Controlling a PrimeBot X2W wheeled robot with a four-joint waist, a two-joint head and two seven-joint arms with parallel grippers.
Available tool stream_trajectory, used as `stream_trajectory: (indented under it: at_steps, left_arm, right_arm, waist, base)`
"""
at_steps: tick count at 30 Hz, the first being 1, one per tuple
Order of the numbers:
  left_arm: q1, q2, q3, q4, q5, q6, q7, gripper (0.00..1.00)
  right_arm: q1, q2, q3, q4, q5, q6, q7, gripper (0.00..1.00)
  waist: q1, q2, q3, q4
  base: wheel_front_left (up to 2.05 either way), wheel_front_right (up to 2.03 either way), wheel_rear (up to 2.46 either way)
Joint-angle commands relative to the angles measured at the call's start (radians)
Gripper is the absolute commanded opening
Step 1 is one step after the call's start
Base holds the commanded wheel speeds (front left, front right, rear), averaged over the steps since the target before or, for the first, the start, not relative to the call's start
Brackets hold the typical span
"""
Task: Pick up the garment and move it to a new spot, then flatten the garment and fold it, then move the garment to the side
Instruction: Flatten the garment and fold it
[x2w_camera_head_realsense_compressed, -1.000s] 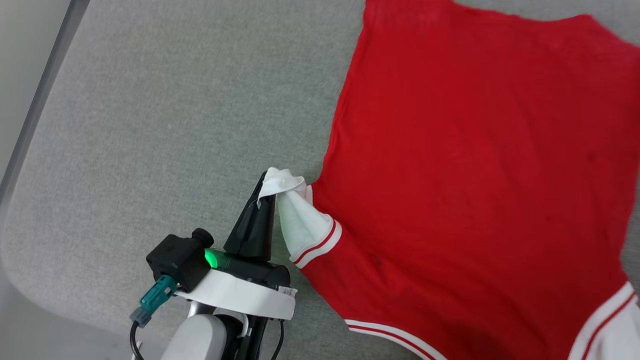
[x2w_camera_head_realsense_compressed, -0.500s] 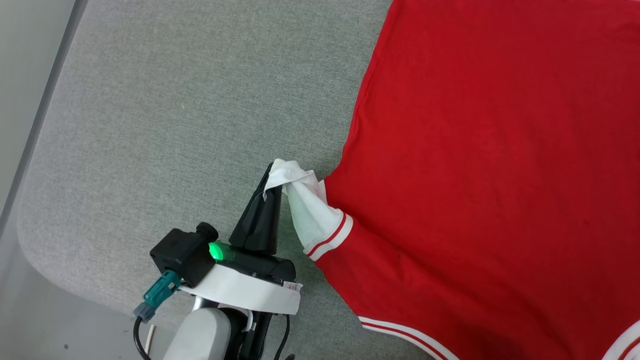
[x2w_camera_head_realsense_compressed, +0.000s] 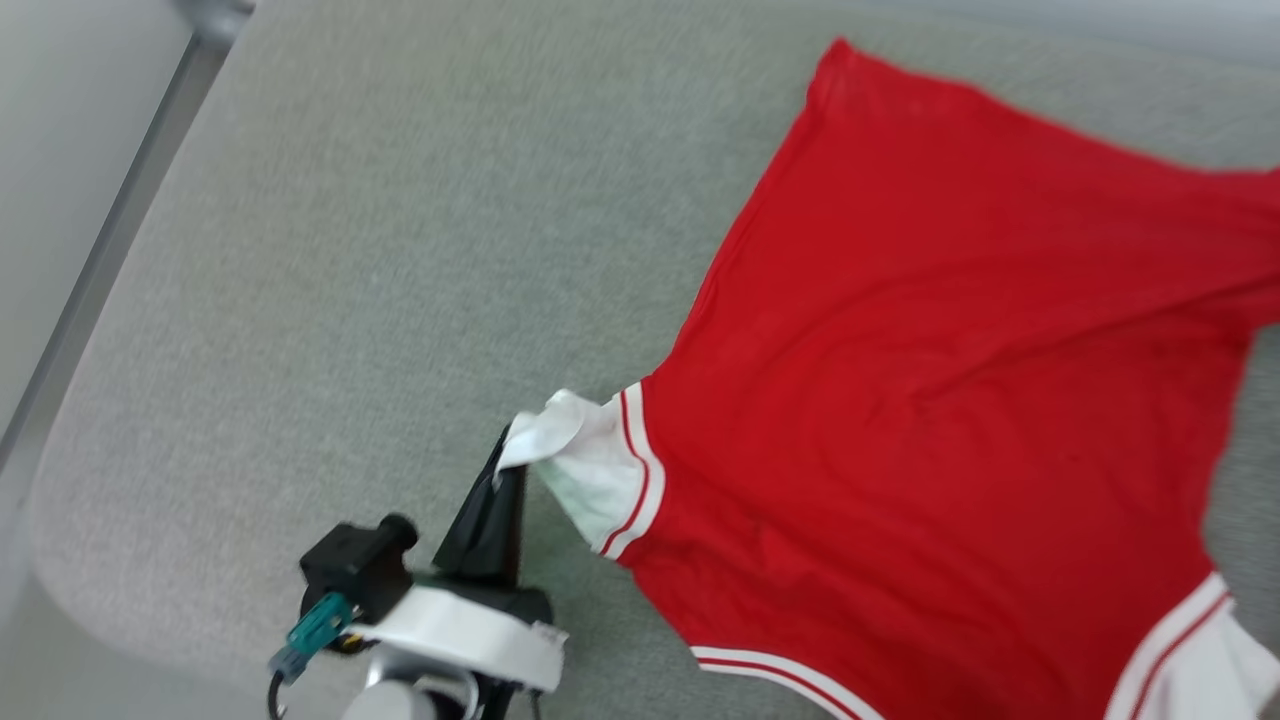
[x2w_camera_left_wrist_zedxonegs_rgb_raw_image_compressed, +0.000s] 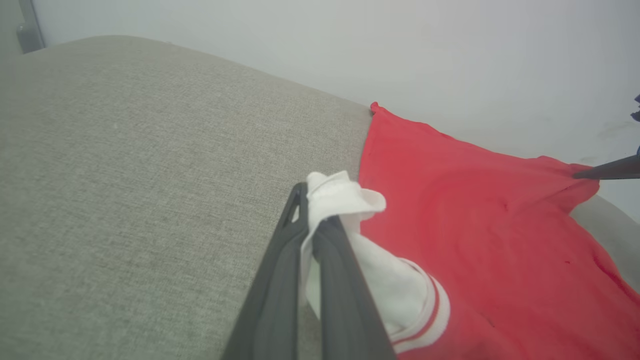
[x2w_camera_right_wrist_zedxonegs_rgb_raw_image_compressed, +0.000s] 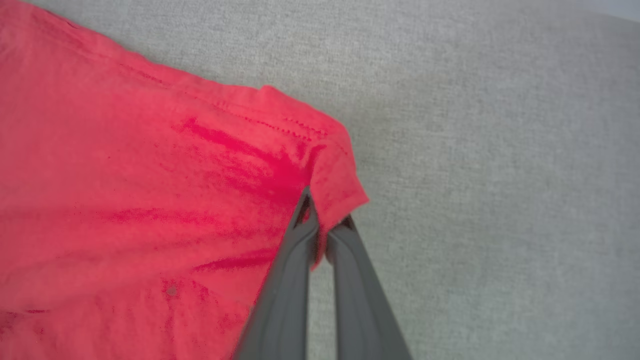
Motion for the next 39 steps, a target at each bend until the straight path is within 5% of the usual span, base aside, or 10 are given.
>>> stream_trajectory:
  at_steps: [1,6,15,26,34,37,39]
  left_arm:
    - [0.016,0.016,0.013,0.01,-0.007,0.0,-0.001,0.0]
    - [0.053,0.047,0.045,0.045,-0.025,0.014,0.012,0.0]
    - [0.125,0.101,0.098,0.068,-0.053,0.044,0.055,0.0]
    - [0.191,0.127,0.113,0.067,-0.082,0.059,0.099,0.0]
    - [0.213,0.147,0.097,0.085,-0.085,0.045,0.126,0.0]
    - [0.21,0.149,0.094,0.082,-0.086,0.045,0.128,0.0]
    - [0.207,0.15,0.091,0.079,-0.087,0.046,0.131,0.0]
  right_arm:
    - [0.05,-0.005,0.01,-0.023,0.02,-0.001,0.001,0.0]
    - [0.226,-0.018,0.023,-0.161,0.099,-0.001,0.004,0.0]
    - [0.616,0.056,-0.076,-0.439,0.178,-0.001,-0.001,0.0]
    - [1.042,0.245,-0.206,-0.701,0.158,-0.001,0.016,0.0]
    - [1.212,0.402,-0.258,-0.764,0.146,-0.001,-0.007,0.0]
    - [1.224,0.423,-0.264,-0.777,0.156,-0.001,-0.079,1.0]
    - [1.219,0.432,-0.257,-0.786,0.158,-0.001,-0.15,1.0]
  waist:
    - [0.0,0.0,-0.078,-0.062]
    - [0.0,0.0,-0.155,-0.133]
    - [0.0,0.0,-0.267,-0.253]
    - [0.0,0.0,-0.322,-0.32]
    - [0.0,0.0,-0.345,-0.333]
    - [0.0,0.0,-0.346,-0.335]
    - [0.0,0.0,-0.346,-0.335]
  base:
    - [0.0,0.0,0.0]
    - [0.0,0.0,0.0]
    - [0.0,0.0,0.0]
    - [0.0,0.0,0.0]
    - [0.0,0.0,0.0]
    - [0.0,0.0,0.0]
    - [0.0,0.0,0.0]
